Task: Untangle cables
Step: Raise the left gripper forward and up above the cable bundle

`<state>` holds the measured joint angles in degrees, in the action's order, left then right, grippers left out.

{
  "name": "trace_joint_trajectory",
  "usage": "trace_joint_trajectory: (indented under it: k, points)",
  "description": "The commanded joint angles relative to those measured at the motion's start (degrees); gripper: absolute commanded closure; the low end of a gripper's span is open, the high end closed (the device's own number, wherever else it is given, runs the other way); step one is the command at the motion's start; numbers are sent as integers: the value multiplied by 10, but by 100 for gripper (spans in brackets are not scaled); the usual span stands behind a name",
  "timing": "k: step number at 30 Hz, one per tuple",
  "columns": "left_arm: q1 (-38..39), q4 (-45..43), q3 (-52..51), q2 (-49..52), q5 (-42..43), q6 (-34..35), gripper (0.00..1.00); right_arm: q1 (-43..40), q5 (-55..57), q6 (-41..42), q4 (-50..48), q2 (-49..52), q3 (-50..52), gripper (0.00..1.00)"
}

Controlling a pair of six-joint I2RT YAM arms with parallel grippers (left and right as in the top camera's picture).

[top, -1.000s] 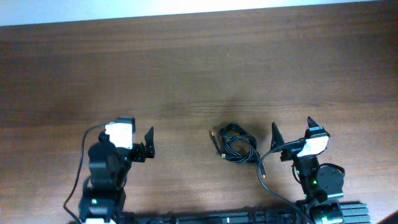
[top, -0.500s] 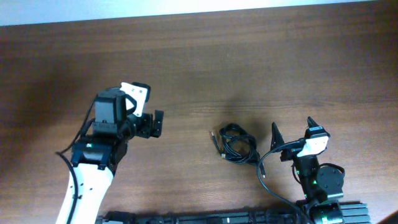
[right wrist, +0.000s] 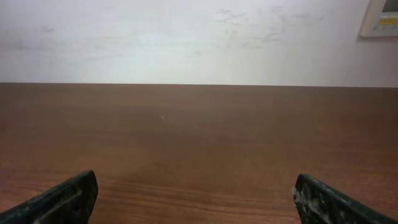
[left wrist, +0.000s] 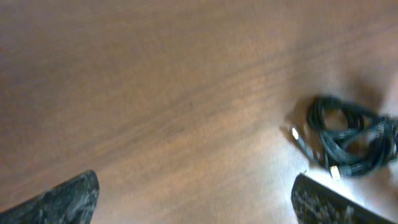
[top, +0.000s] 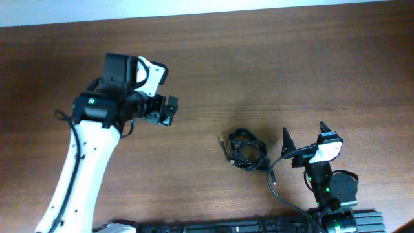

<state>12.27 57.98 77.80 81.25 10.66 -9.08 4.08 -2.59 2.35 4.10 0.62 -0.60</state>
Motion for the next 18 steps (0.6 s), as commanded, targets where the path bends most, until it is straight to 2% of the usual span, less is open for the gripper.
trace_joint_trajectory:
  k: [1,10,18]
  points:
    - [22,21,22,38,-15,-11,1,4,-1,-4,3,-3,3,0]
    - [27,-12,22,57,-15,-11,1,4,-1,-4,2,-3,3,0]
    - [27,-81,22,59,20,-7,1,4,-1,-4,2,-3,3,0]
